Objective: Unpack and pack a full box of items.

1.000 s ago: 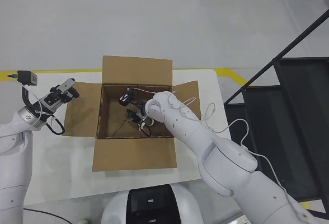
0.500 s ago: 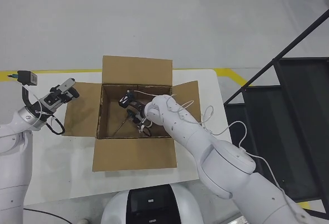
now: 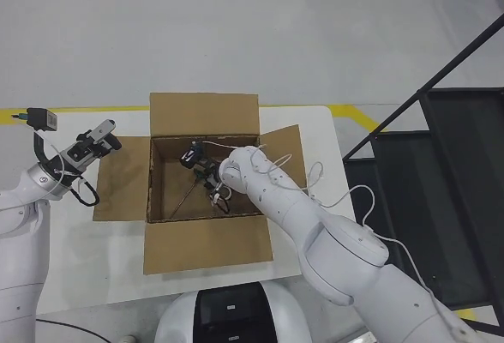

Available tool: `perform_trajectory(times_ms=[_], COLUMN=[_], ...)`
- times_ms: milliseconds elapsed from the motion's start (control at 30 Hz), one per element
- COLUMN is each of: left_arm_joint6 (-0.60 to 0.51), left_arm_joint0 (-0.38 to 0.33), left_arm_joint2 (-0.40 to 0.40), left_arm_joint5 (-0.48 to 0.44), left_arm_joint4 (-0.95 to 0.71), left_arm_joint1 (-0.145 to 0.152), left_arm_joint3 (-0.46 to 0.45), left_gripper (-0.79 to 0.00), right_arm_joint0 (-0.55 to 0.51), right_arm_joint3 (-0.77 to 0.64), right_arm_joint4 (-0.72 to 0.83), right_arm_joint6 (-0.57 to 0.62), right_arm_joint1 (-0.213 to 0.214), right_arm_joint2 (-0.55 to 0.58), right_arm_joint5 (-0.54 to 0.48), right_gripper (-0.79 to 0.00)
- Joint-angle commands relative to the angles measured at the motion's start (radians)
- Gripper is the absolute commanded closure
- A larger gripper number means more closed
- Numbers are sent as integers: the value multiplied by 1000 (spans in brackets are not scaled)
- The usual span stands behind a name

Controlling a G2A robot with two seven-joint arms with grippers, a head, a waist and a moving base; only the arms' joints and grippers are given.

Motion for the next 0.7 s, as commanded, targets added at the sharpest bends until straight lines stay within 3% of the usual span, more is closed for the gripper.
perform_trajectory(times_ms=[0, 667], left_arm_joint6=[0, 0], left_arm_joint0=[0, 0], left_arm_joint2=[0, 0], left_arm_joint5=[0, 0], left_arm_joint4=[0, 0], left_arm_joint1=[0, 0], left_arm_joint3=[0, 0], left_gripper=[-785, -785], right_arm_joint0=[7, 84], right_arm_joint3=[4, -38], right_arm_joint4=[-1, -18], right_arm_joint6=[-4, 50], right_arm_joint1=[0, 38], right_arm_joint2=[2, 40], right_arm_joint5=[3, -76], right_gripper=[0, 0])
